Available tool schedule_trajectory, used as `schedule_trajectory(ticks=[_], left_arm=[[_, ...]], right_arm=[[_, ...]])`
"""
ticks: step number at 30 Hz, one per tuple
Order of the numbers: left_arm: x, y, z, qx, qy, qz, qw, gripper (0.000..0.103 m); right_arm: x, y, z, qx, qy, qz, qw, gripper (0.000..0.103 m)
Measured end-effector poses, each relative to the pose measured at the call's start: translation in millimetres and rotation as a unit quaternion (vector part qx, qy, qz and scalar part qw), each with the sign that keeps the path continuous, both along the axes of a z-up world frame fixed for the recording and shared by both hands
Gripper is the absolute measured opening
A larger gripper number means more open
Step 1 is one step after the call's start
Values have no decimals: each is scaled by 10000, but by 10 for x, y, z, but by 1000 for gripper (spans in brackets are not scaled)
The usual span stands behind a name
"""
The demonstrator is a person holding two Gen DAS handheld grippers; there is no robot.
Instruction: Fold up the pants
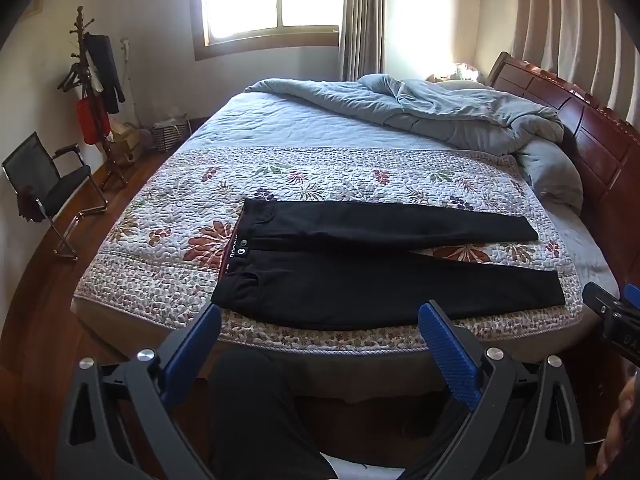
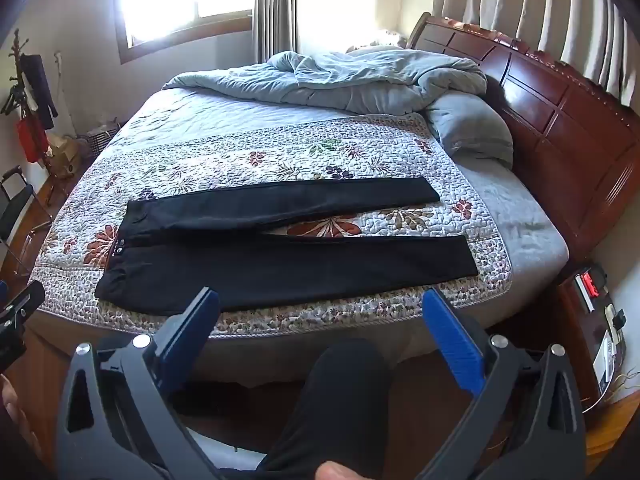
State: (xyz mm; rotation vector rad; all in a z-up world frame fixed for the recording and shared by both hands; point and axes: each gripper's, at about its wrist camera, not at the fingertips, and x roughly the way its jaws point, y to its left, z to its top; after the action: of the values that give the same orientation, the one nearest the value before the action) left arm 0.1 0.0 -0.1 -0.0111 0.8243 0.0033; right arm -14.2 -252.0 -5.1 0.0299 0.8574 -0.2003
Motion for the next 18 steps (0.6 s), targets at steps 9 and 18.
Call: schedule_trajectory(ticks=[9,18], left_arm=[[38,81,-11,36,15,-5,10000,99],[-15,49,3,95,-13,33,9999,99]], right_arm=[[9,-7,-28,44,9,25,10000,101],[36,35,-57,57,26,93,9999,101]])
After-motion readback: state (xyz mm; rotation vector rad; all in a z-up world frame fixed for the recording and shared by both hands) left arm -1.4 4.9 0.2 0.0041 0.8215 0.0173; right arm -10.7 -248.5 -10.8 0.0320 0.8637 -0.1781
